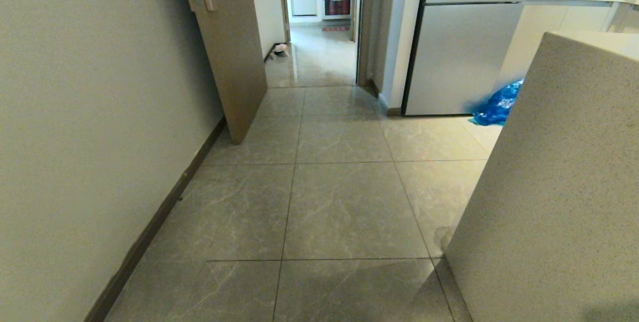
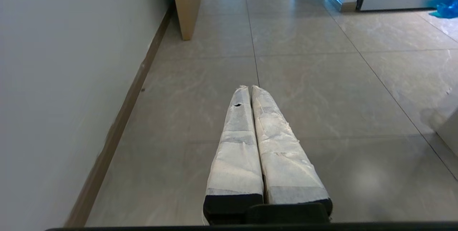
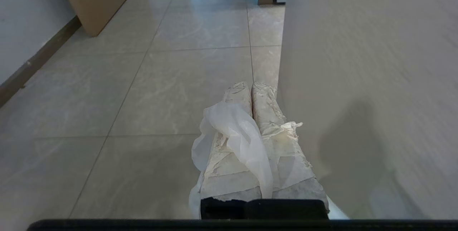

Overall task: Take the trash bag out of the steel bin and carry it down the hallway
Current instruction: Put the trash bag at the door

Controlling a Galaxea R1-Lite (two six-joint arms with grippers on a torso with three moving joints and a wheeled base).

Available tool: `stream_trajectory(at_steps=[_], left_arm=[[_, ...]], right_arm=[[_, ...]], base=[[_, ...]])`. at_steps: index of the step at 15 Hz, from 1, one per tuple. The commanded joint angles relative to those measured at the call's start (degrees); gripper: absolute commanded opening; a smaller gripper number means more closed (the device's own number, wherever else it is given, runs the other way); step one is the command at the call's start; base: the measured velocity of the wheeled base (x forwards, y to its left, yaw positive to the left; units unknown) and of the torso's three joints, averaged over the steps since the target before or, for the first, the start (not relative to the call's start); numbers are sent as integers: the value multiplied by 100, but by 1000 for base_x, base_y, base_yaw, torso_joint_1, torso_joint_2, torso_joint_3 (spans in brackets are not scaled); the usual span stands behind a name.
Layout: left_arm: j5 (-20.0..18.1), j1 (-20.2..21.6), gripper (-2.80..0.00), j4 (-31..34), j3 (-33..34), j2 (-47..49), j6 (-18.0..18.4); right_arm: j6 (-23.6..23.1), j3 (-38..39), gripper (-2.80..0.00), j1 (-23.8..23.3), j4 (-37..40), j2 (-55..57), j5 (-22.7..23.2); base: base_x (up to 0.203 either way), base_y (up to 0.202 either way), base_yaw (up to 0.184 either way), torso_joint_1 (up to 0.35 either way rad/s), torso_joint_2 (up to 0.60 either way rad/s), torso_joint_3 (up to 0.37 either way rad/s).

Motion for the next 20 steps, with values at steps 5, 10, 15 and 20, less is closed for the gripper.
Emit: stream_trajectory(at_steps=[5, 10, 15, 20], left_arm=[[3, 0, -280, 0, 0, -2, -2], [3, 0, -280, 0, 0, -2, -20], [3, 0, -280, 0, 0, -2, -29], [3, 0, -280, 0, 0, -2, -20]], right_arm=[[0, 0, -280, -4, -2, -1, -4], [0, 0, -280, 4, -2, -1, -1], [0, 0, -280, 3, -2, -1, 5], [0, 0, -280, 2, -2, -1, -2]], base=[[182, 0, -2, 2, 5, 2], [184, 0, -3, 4, 2, 2], [183, 0, -3, 2, 2, 3], [184, 0, -5, 3, 4, 4]])
